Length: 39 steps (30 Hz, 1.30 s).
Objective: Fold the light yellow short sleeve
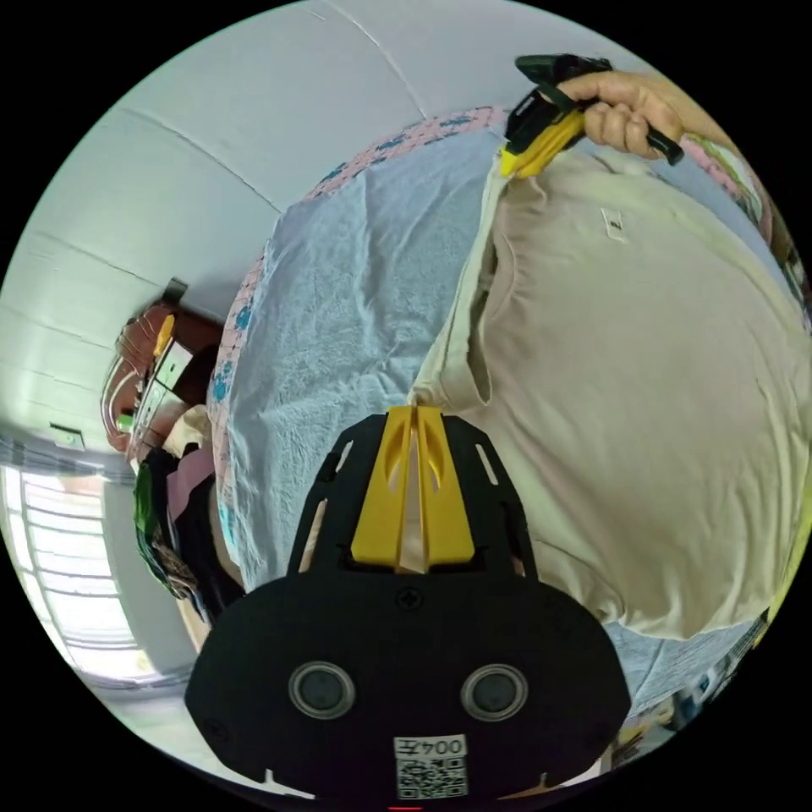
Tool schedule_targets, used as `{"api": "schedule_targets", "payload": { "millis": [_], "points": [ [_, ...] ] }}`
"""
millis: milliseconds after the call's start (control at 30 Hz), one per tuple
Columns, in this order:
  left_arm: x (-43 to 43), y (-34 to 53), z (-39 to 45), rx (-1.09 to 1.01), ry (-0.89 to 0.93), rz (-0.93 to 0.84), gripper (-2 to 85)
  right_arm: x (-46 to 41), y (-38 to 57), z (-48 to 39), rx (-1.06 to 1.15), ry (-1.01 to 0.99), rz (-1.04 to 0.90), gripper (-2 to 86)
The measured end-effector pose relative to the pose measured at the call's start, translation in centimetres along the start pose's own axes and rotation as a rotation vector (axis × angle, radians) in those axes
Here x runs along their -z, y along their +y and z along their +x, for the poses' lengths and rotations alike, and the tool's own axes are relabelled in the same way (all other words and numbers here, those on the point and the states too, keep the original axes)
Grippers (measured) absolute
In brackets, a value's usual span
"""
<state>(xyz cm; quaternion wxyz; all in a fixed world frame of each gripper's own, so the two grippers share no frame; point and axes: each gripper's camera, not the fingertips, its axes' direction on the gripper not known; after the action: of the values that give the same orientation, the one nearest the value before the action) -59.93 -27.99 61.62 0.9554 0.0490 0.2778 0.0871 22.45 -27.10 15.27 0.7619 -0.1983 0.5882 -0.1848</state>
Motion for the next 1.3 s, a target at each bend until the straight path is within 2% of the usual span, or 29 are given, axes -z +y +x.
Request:
{"api": "schedule_targets", "payload": {
  "millis": [67,267,333,400,500,600,733,800,900,1000,1167,1300],
  "points": [
    [-0.7,0.4,-2.0,0.123,0.048,-0.006,1.7,0.8,-0.8,-0.7,0.022,0.018,0.023,3.3],
    [-5.9,2.9,-6.4,0.504,0.167,-0.199,1.3,0.8,-3.6,0.5,-0.037,-0.008,0.026,10.5],
    [-5.7,4.3,-6.9,0.607,0.197,-0.182,1.3,1.8,-3.4,0.2,-0.032,-0.051,0.032,10.6],
    [-3.1,6.1,-6.3,0.66,0.188,-0.087,1.2,5.8,-1.9,-2.2,0.105,-0.065,0.096,10.1],
    [1.8,8.4,-2.6,0.638,0.214,0.046,1.2,13.4,2.3,-4.9,0.351,0.048,0.197,10.0],
    [6.1,10.9,4.5,0.601,0.31,0.168,0.8,19.7,7.2,-2.6,0.448,0.21,0.213,10.0],
    [7.3,12.4,14.6,0.537,0.273,0.151,0.5,23.4,11.7,5.9,0.286,0.267,0.182,10.0],
    [6.1,12.9,19.5,0.52,0.268,0.097,0.4,23.8,13.4,10.8,0.16,0.197,0.168,10.1],
    [4.7,13.5,23.2,0.51,0.203,0.006,0.3,22.8,14.6,13.8,0.05,0.087,0.181,11.7],
    [4.7,14.0,25.3,0.485,0.169,-0.006,0.3,21.3,14.8,14.7,-0.034,0.0,0.199,13.7],
    [5.5,14.5,26.8,0.446,0.142,-0.015,0.3,19.6,15.2,12.6,-0.031,0.025,0.221,13.2],
    [6.2,15.1,27.8,0.452,0.14,-0.021,0.3,18.3,15.3,9.7,-0.003,0.05,0.179,3.9]
  ]
}}
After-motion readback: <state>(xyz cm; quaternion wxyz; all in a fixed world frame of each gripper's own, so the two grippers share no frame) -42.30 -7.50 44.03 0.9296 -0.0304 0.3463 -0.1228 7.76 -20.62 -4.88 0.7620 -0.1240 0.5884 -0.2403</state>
